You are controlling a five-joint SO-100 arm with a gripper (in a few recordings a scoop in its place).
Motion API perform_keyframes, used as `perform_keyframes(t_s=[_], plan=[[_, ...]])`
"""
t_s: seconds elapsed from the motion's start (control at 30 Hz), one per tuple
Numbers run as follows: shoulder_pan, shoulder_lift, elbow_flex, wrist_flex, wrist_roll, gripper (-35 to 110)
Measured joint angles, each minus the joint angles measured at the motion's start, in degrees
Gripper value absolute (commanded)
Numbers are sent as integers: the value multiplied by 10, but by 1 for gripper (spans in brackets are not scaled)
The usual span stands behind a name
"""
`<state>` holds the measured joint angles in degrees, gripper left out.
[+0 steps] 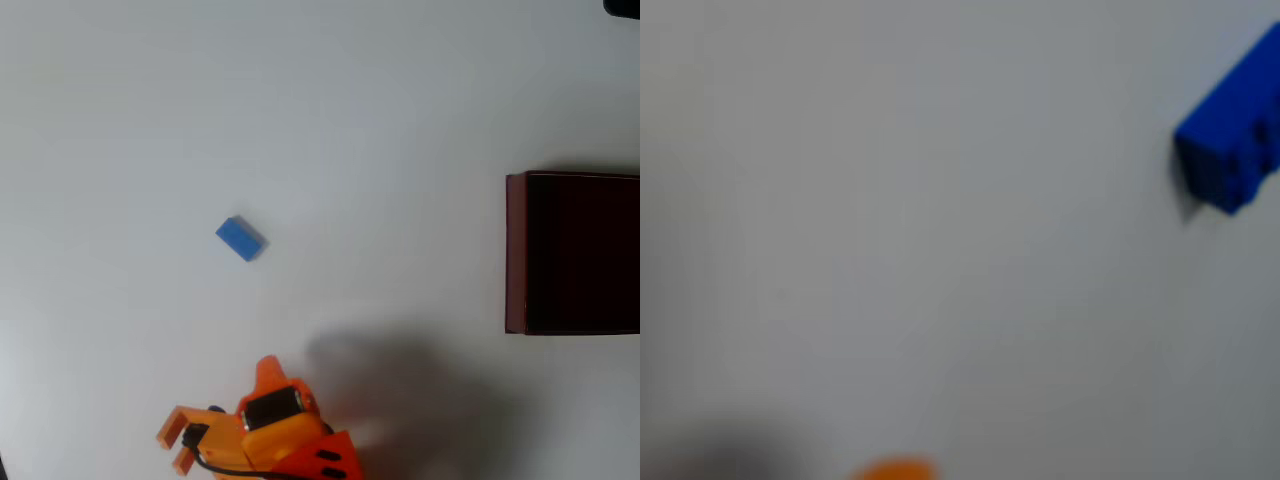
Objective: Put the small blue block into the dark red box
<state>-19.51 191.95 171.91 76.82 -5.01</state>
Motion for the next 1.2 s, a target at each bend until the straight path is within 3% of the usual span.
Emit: perform_keyframes(t_s=[0.9,1.2], plan=[[-10,0,0,-4,-11,0],[-25,0,0,-2,12,10]])
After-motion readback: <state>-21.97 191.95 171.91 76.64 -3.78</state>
